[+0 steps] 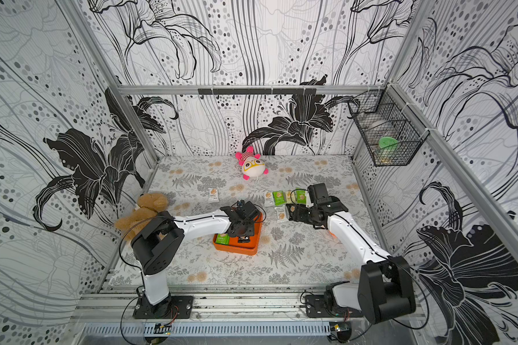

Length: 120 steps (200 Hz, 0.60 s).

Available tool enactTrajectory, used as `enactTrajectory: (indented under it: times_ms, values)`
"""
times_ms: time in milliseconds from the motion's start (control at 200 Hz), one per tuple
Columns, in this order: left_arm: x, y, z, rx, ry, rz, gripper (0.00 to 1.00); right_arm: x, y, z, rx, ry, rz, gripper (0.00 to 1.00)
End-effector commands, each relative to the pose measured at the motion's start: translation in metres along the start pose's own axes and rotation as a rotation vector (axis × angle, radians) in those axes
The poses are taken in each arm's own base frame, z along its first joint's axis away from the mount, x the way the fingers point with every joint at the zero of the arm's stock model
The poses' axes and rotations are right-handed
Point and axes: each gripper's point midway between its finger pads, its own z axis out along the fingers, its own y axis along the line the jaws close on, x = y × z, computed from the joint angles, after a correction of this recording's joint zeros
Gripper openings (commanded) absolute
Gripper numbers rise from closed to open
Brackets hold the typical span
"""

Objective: Take the cookies out of the storage box
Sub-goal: Pick up the cookie from the storage box.

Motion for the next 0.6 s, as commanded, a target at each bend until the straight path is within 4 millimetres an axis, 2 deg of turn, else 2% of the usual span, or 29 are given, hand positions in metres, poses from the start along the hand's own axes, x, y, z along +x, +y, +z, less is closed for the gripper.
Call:
enactTrajectory:
  times_ms: [0,190,320,596]
  values:
    - [0.009,-0.004,0.012,-0.006,0.022,0.014,0.54,0.004,-0.006,-0.003,0.024,0.007,-0.018,0.70]
    - [0.009,-0.004,0.014,-0.015,0.026,0.024,0.46,0.004,-0.006,-0.003,0.026,0.006,-0.019,0.70]
    - [0.005,-0.007,0.009,-0.010,0.017,0.026,0.45,0.002,-0.005,-0.004,0.026,0.001,-0.020,0.70]
    - [-0.018,-0.020,-0.019,0.021,-0.039,0.028,0.45,-0.002,-0.003,-0.005,0.017,-0.005,-0.014,0.70]
